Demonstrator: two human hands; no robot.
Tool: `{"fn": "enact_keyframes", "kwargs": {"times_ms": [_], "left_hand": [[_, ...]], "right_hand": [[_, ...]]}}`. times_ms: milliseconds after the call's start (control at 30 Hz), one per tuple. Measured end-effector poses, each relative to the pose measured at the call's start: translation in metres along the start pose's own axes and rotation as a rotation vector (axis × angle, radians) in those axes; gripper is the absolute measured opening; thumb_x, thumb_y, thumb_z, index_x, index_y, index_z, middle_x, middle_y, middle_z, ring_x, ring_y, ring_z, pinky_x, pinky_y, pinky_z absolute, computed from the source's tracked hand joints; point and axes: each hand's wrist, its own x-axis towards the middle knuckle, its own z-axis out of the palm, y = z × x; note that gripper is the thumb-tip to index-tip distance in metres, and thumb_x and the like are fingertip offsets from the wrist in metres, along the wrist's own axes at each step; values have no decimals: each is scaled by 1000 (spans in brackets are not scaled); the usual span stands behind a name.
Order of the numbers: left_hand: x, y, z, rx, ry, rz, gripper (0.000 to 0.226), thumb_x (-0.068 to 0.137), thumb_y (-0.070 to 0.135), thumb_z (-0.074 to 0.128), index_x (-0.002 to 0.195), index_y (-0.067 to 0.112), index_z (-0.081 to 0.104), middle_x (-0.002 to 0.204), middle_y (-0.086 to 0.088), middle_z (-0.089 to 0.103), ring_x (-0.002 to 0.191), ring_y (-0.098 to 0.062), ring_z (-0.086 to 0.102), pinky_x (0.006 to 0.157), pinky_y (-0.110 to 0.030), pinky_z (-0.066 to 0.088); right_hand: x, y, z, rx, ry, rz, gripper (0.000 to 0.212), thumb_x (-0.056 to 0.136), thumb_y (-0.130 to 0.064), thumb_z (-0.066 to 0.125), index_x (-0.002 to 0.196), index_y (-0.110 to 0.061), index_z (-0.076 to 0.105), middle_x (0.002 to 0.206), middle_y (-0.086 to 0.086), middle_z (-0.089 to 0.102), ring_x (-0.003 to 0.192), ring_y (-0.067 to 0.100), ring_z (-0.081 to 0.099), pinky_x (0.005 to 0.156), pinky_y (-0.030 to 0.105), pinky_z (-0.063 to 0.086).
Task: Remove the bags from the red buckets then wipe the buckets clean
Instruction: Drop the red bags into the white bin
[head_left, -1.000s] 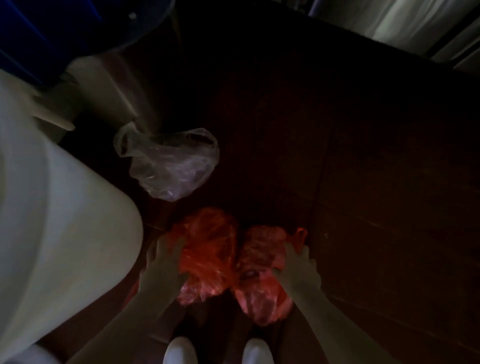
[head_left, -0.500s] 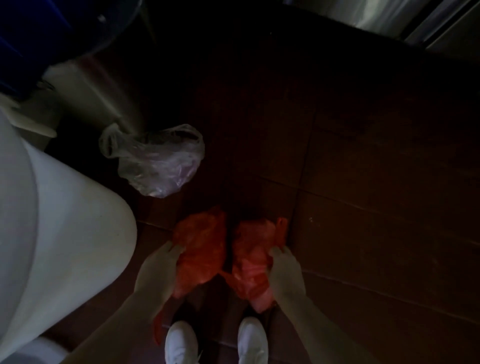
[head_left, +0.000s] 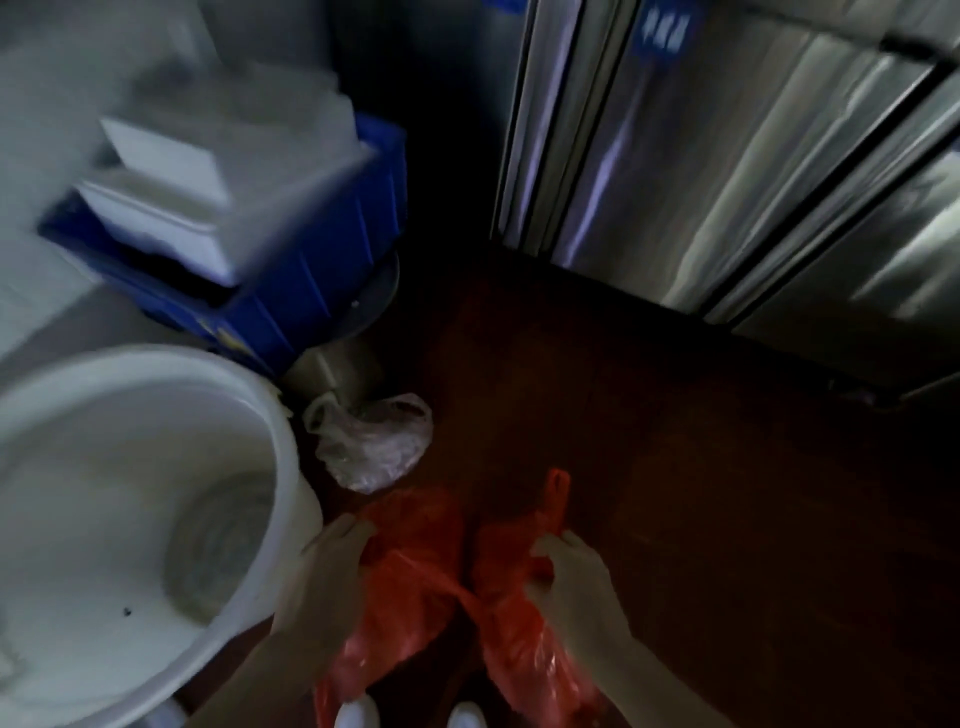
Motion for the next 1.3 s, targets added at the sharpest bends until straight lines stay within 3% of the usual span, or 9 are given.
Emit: {"fn": "enact_keyframes", "kwargs": {"times_ms": [67,200,300,433,567,767,933,1033,1300], "left_hand": [[-19,12,-37,-80,68,5,38,78,-1,66,114,11,69,107,-3,66,97,-24,65,81,-30,45],[-40,18,-111,-109,236,-24,41,70,20,55,108,14,70,97,-5,68,86,-31,66,72,-39,53],[-56,2,-154,-154,367,-75,29,69,23,52,92,20,69,86,-1,64,74,-31,64,63,-38,53],[-60,-43,-204,-256,481,-160,22,68,20,51,83,14,66,82,-3,60,73,-32,61,66,-46,52],[-69,-97,-247,-268,592,-231,20,72,21,56,85,17,70,83,-1,62,76,-29,62,71,-37,50],[-69,-200,-265,-237,657,-298,27,74,16,63,98,21,74,100,-1,72,93,-22,65,81,-31,48],[-63,-287,-226,-259,463,-460,20,82,13,63,94,26,72,102,7,70,92,-17,67,76,-30,51],[-51,-328,-204,-271,444,-549,18,87,18,59,98,26,70,104,9,67,92,-15,65,78,-29,51],[29,-395,-132,-293,371,-568,19,80,11,63,95,20,72,96,3,66,91,-18,64,77,-30,50]], "right_hand": [[-5,-38,-41,-17,18,-84,24,79,-15,68,103,-18,68,105,-3,61,94,14,62,88,27,48],[-6,-119,-94,-3,98,-288,20,75,-12,71,94,-17,69,96,-3,61,90,14,61,84,24,47],[-4,-184,-119,-8,152,-414,20,73,-11,73,92,-16,70,90,-3,60,87,14,60,81,18,42],[11,-273,-129,9,168,-569,17,66,-8,75,82,-9,69,83,7,64,80,26,64,78,39,51],[28,-358,-113,26,156,-665,16,63,-5,75,79,-6,70,79,11,65,75,29,63,73,38,50],[64,-459,-29,-84,-50,-760,20,61,-3,75,79,-9,73,76,9,68,74,27,64,74,32,47],[98,-505,75,-146,-234,-752,14,63,-7,72,76,-11,71,76,3,66,74,20,62,74,28,47],[118,-513,139,-158,-298,-716,15,69,-9,73,82,-14,70,82,1,63,77,14,58,71,16,40],[197,-475,276,-327,-407,-555,26,78,-15,71,104,-15,69,100,4,66,95,19,63,86,26,48]]}}
